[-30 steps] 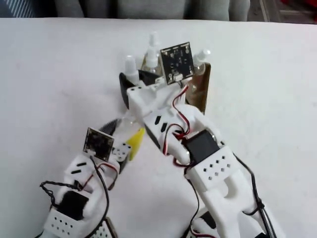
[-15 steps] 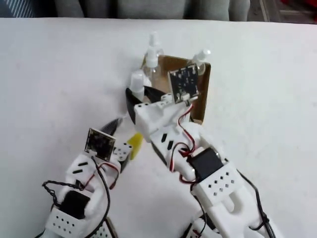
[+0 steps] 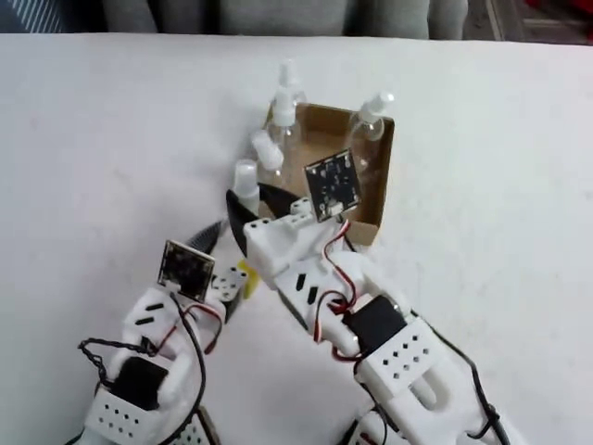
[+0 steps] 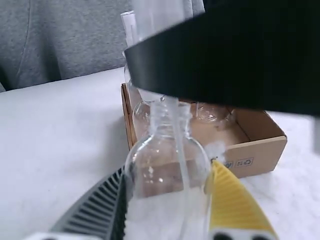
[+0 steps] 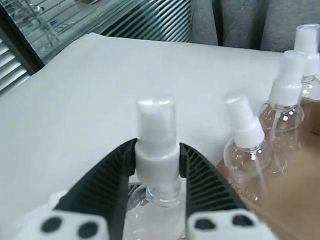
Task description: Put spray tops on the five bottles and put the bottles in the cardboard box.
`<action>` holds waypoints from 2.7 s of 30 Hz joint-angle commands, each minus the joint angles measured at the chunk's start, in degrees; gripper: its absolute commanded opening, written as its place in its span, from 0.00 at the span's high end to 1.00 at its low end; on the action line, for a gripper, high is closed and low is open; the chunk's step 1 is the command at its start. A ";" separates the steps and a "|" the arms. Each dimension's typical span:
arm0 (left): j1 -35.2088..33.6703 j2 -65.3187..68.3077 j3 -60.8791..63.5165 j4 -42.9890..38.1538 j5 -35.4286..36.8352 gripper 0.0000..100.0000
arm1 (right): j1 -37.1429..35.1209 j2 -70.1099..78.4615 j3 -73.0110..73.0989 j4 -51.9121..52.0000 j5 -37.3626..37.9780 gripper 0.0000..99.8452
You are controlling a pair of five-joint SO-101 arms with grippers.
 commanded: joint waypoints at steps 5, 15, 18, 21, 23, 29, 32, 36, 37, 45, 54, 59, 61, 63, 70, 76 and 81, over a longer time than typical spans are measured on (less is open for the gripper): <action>-0.04 -0.40 -0.18 -2.11 -0.35 0.98 | -1.71 -1.54 -0.62 1.45 -0.44 0.98; -0.04 -0.31 -0.18 -2.11 -0.18 0.98 | -1.36 -1.54 0.53 0.92 -0.18 0.98; -0.04 -0.31 -0.18 -2.11 -0.18 0.98 | -1.36 -1.54 0.53 0.92 -0.09 0.98; -0.04 -0.31 -0.18 -2.11 -0.18 0.98 | -1.36 -1.45 0.62 1.01 -0.18 0.98; -0.04 -0.31 -0.18 -2.11 -0.18 0.98 | -1.36 -1.45 0.62 1.01 -0.35 0.98; -0.04 -0.31 -0.18 -2.11 -0.18 0.98 | -1.54 -1.45 0.62 1.54 -0.18 0.98; -0.04 -0.31 -0.18 -2.20 -0.09 0.98 | -1.63 -1.45 0.62 2.15 -0.09 0.98; -0.04 -0.31 -0.18 -2.20 -0.09 0.98 | -1.71 -1.45 0.62 2.24 -0.26 0.98; -0.04 -0.31 -0.18 -2.20 -0.09 0.98 | -1.71 -1.45 0.62 2.24 -0.35 0.98; -0.04 -0.31 -0.18 -2.20 -0.09 0.98 | -2.07 -1.98 -0.26 4.88 -0.18 0.83; -0.04 -0.31 -0.18 -2.20 -0.09 0.98 | -2.68 -2.07 -9.85 17.10 2.46 0.76; -0.04 -0.31 -0.18 -2.20 -0.09 0.98 | -2.07 -2.15 -16.70 24.92 2.81 0.76; -0.04 -0.31 -0.18 -2.20 -0.09 0.98 | -1.71 -2.15 -18.81 27.47 3.78 0.81; -0.04 -0.31 -0.18 -2.20 -0.09 0.98 | -1.63 -2.15 -20.40 29.41 7.56 0.90; -0.04 -0.31 -0.18 -2.20 -0.09 0.98 | 7.43 -1.89 -22.59 30.29 11.25 0.97; -0.04 -0.31 -0.18 -2.20 -0.09 0.98 | 14.55 1.80 -17.05 23.52 11.34 0.99; -0.04 -0.31 -0.18 -2.20 -0.09 0.98 | 14.46 9.89 -11.43 10.07 11.34 0.99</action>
